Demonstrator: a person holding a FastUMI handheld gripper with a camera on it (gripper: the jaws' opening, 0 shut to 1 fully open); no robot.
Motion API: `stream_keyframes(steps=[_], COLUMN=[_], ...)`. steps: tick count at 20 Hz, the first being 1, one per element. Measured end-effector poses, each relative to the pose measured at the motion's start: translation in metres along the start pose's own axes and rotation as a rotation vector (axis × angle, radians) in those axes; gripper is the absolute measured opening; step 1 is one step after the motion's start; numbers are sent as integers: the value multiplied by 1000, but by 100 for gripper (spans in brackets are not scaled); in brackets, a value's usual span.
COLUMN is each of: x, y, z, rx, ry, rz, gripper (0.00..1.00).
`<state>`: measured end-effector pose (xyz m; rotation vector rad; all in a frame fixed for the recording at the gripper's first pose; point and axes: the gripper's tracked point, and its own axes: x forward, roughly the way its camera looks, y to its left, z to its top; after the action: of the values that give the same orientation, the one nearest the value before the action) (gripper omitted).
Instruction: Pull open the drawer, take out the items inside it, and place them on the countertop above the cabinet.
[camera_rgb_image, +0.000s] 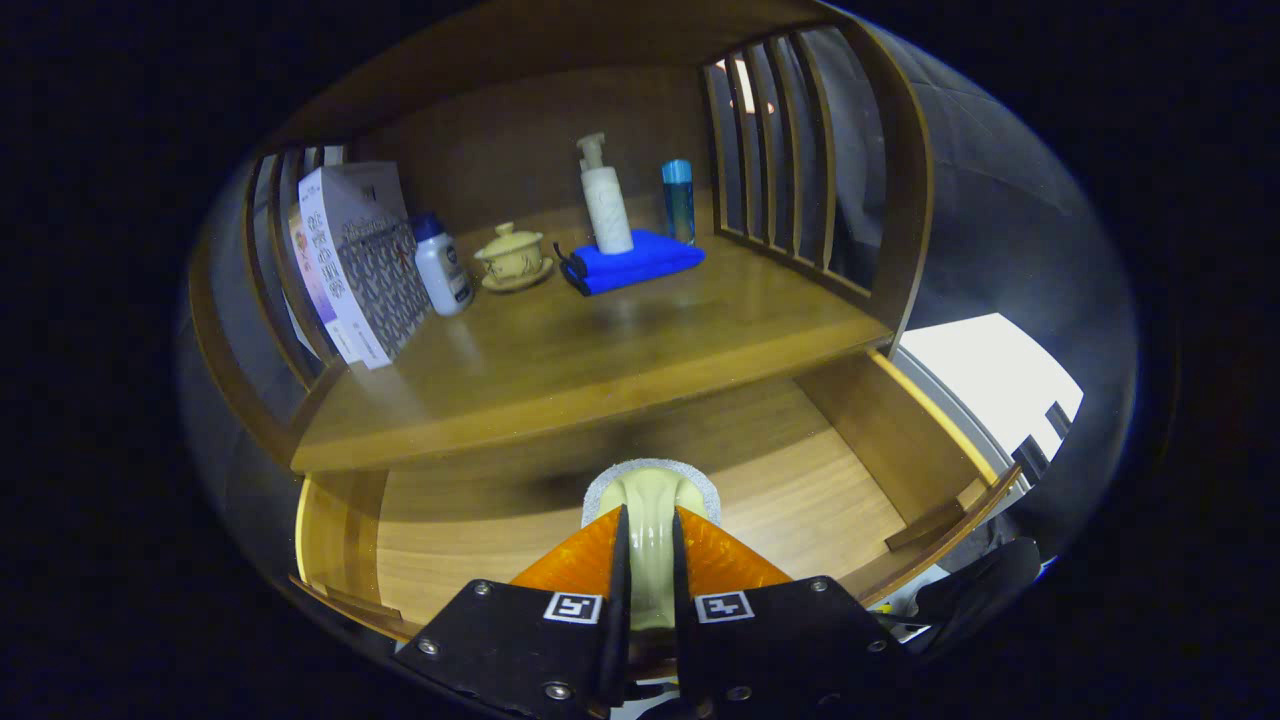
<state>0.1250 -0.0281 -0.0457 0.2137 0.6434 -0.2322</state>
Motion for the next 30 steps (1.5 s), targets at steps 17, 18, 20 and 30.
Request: stream_keyframes(steps=[17, 18, 20, 30], x=[37, 45, 57, 56], y=[62, 66, 72, 73], z=[128, 132, 137, 150], rx=[-190, -178, -161, -172], ry=[-130, -127, -118, -253], rz=[104, 114, 134, 156], gripper=[20, 20, 20, 97])
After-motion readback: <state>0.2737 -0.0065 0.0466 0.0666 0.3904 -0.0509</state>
